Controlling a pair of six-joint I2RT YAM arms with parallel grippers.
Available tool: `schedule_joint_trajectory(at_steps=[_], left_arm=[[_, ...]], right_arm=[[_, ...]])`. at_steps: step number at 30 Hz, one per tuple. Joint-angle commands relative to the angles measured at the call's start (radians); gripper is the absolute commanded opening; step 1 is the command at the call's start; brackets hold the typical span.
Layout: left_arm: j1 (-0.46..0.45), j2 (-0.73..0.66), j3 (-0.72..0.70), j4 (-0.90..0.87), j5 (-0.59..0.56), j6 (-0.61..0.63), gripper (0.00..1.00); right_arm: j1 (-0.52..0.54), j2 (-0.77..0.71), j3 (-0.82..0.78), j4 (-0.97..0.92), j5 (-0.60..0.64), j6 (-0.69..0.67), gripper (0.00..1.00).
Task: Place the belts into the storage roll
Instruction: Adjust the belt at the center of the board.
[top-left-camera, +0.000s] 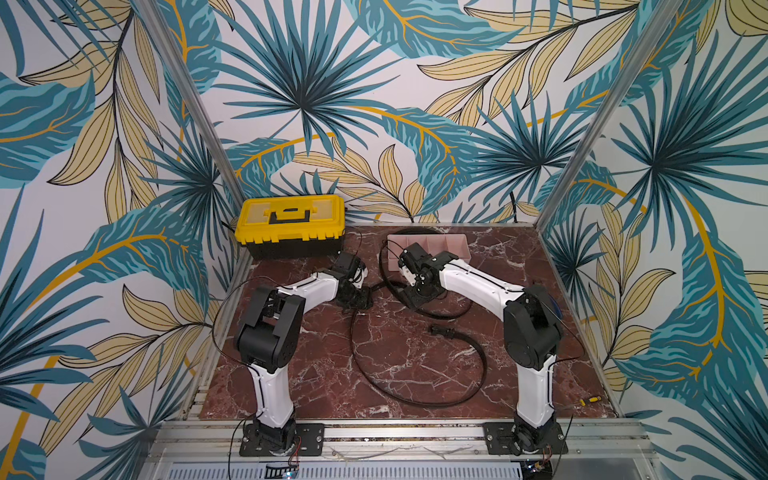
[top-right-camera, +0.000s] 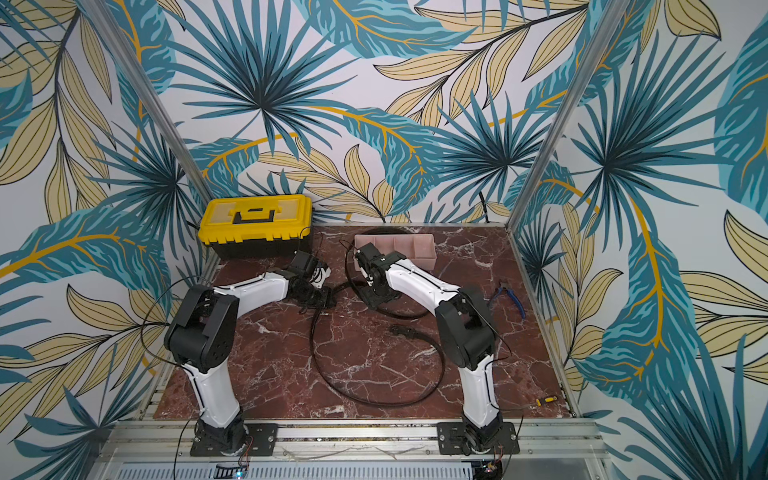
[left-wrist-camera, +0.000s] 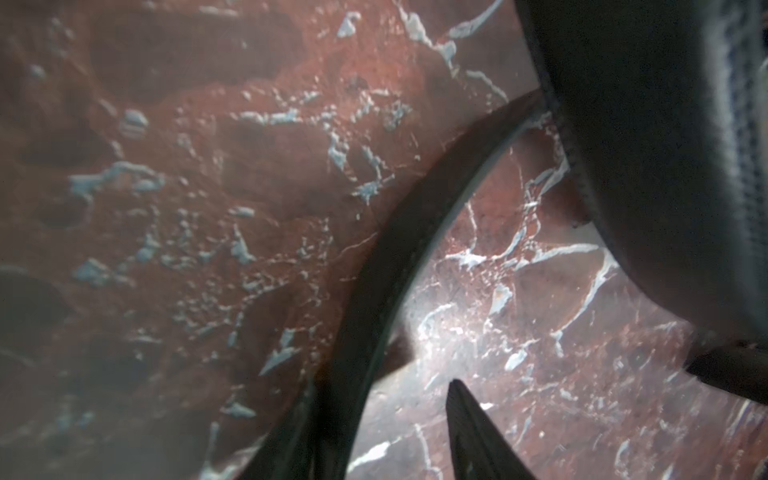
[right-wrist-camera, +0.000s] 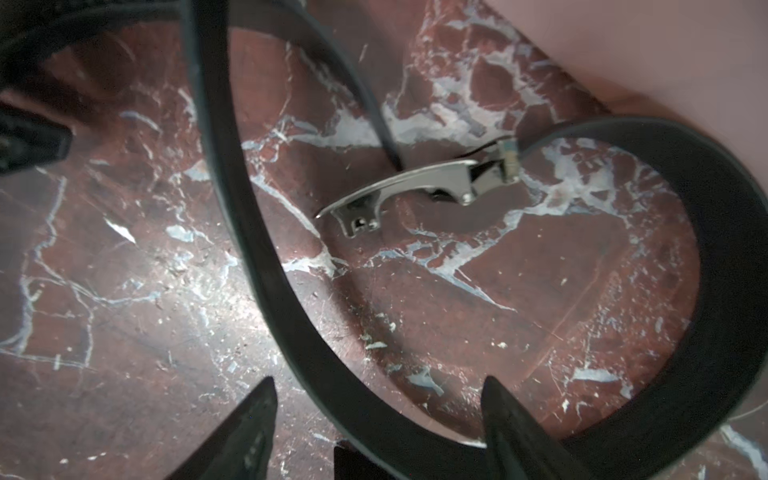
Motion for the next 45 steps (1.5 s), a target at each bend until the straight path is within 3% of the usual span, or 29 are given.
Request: schedule_joint_trajectory(at_steps=[1, 5, 12, 18, 27, 29, 34, 38, 42, 45], left_arm=[[-0.018, -0.015, -0.063, -0.022, -0.045, -0.02, 0.4], [-0.026, -0.043, -0.114, -0.019, -0.067, -0.025, 0.25], [-0.083, -0.158, -0.242, -0.032, -0.115, -0.098, 0.15], [-0.096, -0.305, -0.392, -0.064, -0.188, -0.174, 0.0], [-0.096, -0.386, -0.362, -0.252, -0.369, -0.239, 0.0], [-0.095, -0.432, -0.38, -0.261, -0.376, -0.239, 0.0], [-0.1, -0.428, -0.333, -0.237, -0.297, -0.117, 0.0], [-0.101, -0.308, -0.218, -0.238, -0.259, 0.071, 0.0], [-0.106, -0.17, -0.12, -0.233, -0.283, 0.233, 0.0], [-0.105, -0.103, -0.073, -0.233, -0.269, 0.317, 0.0]], right_arm=[[0.012, 0.02, -0.029, 0.034, -0.004, 0.026, 0.66], [0.014, 0.034, -0.035, 0.043, 0.016, 0.026, 0.54], [-0.023, 0.065, 0.003, 0.056, 0.097, 0.023, 0.43], [-0.054, 0.132, 0.067, 0.041, 0.151, 0.036, 0.42], [-0.146, 0.136, 0.084, 0.037, 0.157, 0.05, 0.45], [-0.153, 0.124, 0.082, 0.032, 0.094, 0.041, 0.49], [-0.15, -0.036, -0.031, 0.106, -0.145, -0.042, 0.67], [-0.15, -0.144, -0.095, 0.11, -0.148, -0.152, 0.78], [-0.144, -0.204, -0.146, 0.125, -0.319, -0.301, 0.8], [-0.122, -0.165, -0.116, 0.085, -0.442, -0.403, 0.8]])
